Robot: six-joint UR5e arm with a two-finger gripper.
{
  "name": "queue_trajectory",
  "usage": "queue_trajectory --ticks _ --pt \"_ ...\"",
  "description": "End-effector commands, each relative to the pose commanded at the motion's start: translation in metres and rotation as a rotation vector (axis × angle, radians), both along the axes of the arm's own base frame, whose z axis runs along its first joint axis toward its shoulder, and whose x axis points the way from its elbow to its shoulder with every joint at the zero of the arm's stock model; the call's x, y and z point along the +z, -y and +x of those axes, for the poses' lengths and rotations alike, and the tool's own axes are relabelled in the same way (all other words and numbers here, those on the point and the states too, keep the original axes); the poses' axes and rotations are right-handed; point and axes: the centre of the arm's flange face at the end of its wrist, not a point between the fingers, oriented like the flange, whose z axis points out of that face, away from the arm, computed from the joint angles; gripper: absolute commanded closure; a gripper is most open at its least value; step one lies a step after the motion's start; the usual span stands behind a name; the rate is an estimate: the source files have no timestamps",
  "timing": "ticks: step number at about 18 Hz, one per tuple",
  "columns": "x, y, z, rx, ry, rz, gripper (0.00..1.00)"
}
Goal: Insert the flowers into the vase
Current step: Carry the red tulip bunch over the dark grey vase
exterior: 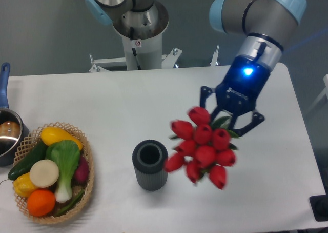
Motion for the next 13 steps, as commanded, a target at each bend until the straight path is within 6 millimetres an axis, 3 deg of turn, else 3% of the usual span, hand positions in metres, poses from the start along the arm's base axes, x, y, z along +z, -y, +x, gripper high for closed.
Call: queue_trajectory --ticks 3,7,13 --pt "-0.008 -0.005 0.013 -0.071 -0.025 0.091 0.61" --pt "-0.042 -0.008 0.035 -0.152 -0.004 0.219 0.61" --pt "-0.056 -0.016 0.057 -0.213 0.043 0.326 0.61"
